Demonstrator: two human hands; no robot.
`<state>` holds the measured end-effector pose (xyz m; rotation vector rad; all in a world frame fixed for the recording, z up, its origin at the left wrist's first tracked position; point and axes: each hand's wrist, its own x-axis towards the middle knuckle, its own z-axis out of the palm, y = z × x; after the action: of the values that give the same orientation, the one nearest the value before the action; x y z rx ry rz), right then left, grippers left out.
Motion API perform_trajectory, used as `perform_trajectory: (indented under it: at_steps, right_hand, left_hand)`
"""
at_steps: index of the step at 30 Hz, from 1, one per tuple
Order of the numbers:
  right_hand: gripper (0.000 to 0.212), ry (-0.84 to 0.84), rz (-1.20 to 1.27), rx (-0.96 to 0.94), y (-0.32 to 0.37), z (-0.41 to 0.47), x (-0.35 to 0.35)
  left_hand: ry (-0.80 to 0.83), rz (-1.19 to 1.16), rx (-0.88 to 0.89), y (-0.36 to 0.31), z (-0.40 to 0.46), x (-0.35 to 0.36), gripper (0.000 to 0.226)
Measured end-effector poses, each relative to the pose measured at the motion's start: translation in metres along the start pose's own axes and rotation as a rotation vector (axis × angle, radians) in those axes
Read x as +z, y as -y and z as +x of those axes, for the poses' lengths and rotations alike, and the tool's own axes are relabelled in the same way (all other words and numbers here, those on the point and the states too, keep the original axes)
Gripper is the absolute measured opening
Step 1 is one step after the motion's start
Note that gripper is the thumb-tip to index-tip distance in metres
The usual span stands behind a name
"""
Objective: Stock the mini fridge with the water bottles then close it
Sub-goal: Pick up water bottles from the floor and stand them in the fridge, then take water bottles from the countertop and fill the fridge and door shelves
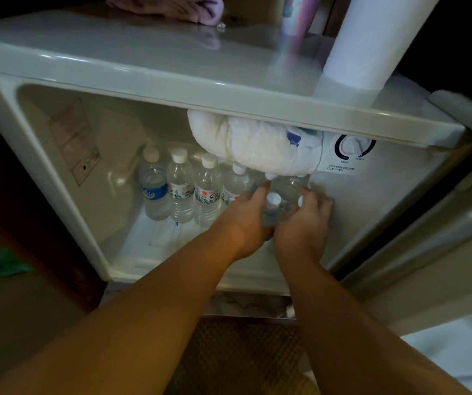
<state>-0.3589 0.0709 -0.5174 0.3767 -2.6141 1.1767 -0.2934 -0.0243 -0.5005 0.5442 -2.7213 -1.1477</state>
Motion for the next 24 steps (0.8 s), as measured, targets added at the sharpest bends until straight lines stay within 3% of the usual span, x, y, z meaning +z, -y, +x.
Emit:
perform_trajectory:
  at_steps: [5,11,17,24]
  right_hand:
    - [0.070,0.127,-0.040,0.019,0.018,-0.031,-0.031]
    - [0.061,0.393,-0.068,0.036,0.079,-0.100,-0.127]
    - [0.063,0.501,0.108,-0.403,0.202,-0.126,-0.307]
    - [0.056,0.345,0.190,-0.600,0.365,-0.069,-0.500]
  left_hand:
    - [-0.062,0.052,-0.081,-0.003,-0.057,-0.022,0.079]
    - [-0.280,-0.004,-0.249,-0.040,-0.165,-0.098,0.057]
    - [-0.455,-0.132,-0.335,-0.167,-0.283,-0.223,0.053]
    - [-0.580,-0.055,-0.223,-0.346,-0.344,-0.394,0.046]
